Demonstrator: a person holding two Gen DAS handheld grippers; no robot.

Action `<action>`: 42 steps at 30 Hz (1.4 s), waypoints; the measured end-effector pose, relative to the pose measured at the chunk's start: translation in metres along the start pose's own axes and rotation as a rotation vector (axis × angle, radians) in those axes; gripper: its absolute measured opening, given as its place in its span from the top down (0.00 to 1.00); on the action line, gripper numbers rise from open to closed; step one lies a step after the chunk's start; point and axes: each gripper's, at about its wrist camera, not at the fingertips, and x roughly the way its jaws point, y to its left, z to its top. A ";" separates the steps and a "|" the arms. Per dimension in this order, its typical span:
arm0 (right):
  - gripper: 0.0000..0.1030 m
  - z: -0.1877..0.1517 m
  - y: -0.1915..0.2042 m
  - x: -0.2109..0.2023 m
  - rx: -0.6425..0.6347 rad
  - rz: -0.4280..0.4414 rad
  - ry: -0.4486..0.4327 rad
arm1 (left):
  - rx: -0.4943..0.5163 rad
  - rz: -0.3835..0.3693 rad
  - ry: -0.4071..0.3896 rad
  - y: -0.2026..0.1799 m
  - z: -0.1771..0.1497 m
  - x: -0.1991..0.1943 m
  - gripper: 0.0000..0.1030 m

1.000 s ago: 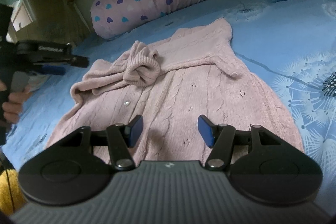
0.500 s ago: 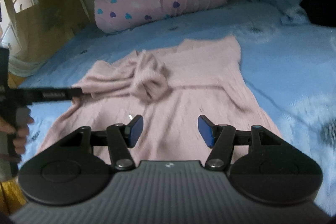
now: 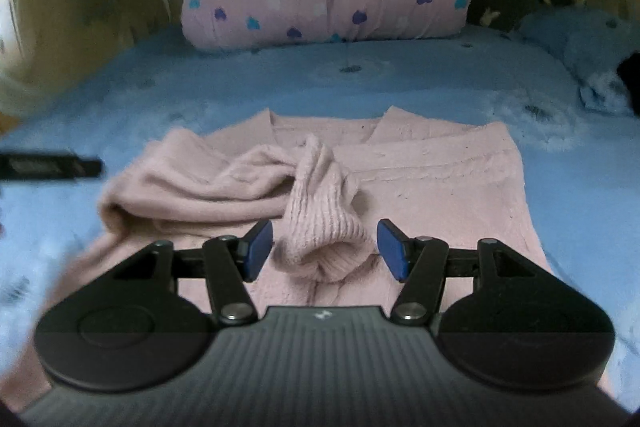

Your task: Fold small clothes

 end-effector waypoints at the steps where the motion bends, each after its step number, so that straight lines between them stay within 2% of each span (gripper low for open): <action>1: 0.42 -0.001 0.003 0.007 -0.014 -0.002 0.007 | -0.017 -0.009 0.006 0.006 -0.003 0.002 0.16; 6: 0.42 -0.001 0.008 0.029 -0.056 -0.022 -0.004 | -0.057 -0.057 0.007 0.019 -0.014 0.004 0.16; 9: 0.43 0.005 0.001 0.037 -0.035 0.011 -0.009 | -0.088 -0.147 0.024 0.018 -0.018 0.003 0.16; 10: 0.57 0.007 0.000 0.038 -0.027 0.020 -0.008 | -0.095 -0.175 0.029 0.016 -0.019 0.004 0.16; 11: 0.77 0.011 -0.001 0.040 -0.026 0.026 -0.001 | -0.097 -0.207 0.036 0.013 -0.019 0.005 0.15; 14: 0.86 0.025 -0.002 0.040 -0.022 0.018 0.011 | -0.067 -0.237 0.055 -0.003 -0.023 0.007 0.13; 18: 0.87 0.047 -0.003 0.028 -0.023 0.045 -0.022 | -0.005 -0.212 0.076 -0.024 -0.031 0.011 0.13; 21: 0.88 0.064 -0.003 0.018 -0.029 0.060 -0.048 | 0.017 -0.152 0.080 -0.035 -0.035 0.018 0.13; 24: 0.88 0.083 -0.003 0.007 -0.020 0.104 -0.067 | 0.003 -0.092 0.072 -0.040 -0.034 0.029 0.13; 28: 0.89 0.108 0.001 -0.007 0.007 0.175 -0.085 | -0.049 -0.092 0.064 -0.043 -0.031 0.041 0.13; 31: 0.89 0.128 0.010 -0.019 -0.005 0.212 -0.111 | -0.012 0.006 0.090 -0.049 -0.034 0.052 0.13; 35: 0.89 0.158 0.015 -0.037 -0.035 0.215 -0.162 | -0.104 0.026 0.104 -0.031 -0.035 0.050 0.13; 38: 0.89 0.176 0.008 -0.053 -0.045 0.198 -0.221 | -0.123 0.077 0.082 -0.020 -0.034 0.045 0.13; 42: 0.89 0.186 -0.012 -0.063 -0.019 0.168 -0.251 | -0.143 0.086 0.090 -0.014 -0.033 0.044 0.13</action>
